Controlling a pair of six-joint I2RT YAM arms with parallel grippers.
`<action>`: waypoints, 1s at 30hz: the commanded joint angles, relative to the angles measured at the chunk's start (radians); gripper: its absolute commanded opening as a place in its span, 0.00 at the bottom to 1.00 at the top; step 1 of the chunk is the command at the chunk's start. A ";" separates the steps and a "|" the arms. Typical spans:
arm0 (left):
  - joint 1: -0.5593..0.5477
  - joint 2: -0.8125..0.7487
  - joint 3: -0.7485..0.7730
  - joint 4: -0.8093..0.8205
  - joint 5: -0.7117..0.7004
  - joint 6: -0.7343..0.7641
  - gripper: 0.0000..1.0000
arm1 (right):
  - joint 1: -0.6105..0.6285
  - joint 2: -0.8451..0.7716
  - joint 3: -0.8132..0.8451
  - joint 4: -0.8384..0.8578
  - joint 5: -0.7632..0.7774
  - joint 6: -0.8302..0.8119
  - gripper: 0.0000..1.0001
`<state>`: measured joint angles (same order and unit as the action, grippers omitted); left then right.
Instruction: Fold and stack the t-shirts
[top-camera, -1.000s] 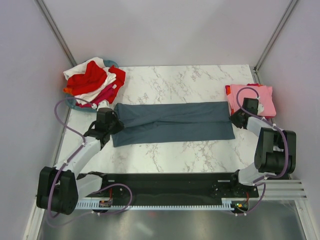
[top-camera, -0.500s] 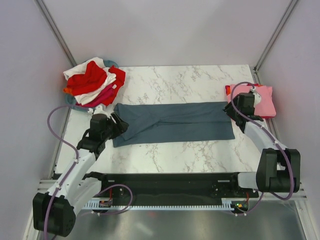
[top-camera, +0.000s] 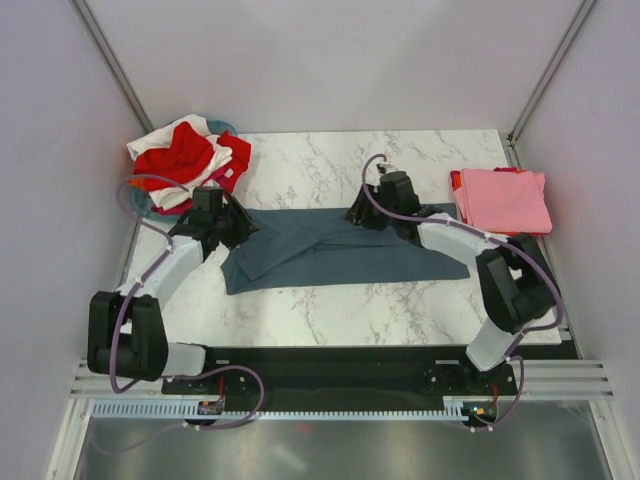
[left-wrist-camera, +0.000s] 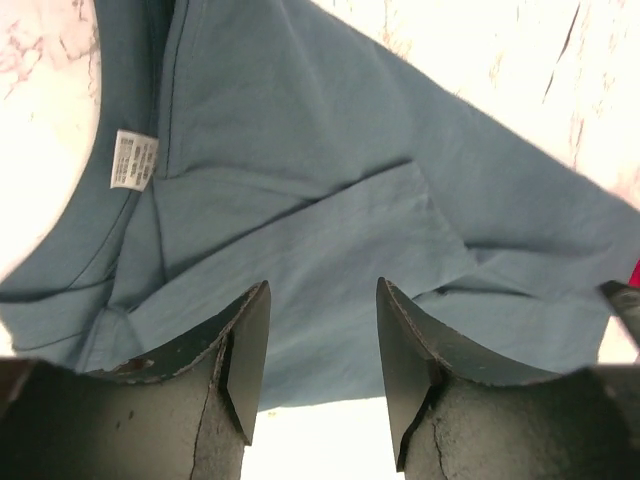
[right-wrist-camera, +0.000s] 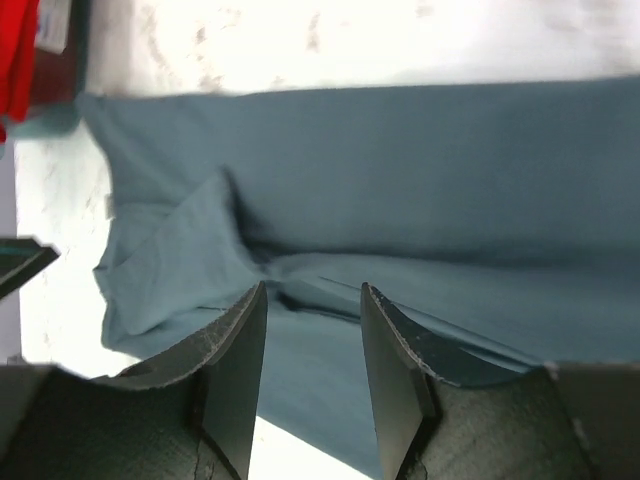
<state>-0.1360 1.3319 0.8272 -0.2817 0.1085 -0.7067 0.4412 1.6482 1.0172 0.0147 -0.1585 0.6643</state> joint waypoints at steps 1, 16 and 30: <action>0.001 0.062 0.078 0.001 -0.012 -0.102 0.54 | 0.082 0.111 0.116 0.051 -0.053 -0.022 0.50; -0.013 0.380 0.302 -0.022 -0.075 -0.149 0.54 | 0.202 0.505 0.532 -0.041 -0.138 -0.066 0.50; -0.014 0.486 0.368 -0.205 -0.210 -0.203 0.54 | 0.205 0.544 0.532 -0.052 -0.217 -0.086 0.34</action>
<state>-0.1463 1.7924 1.1576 -0.4404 -0.0540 -0.8730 0.6395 2.2173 1.5455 -0.0605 -0.3401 0.6006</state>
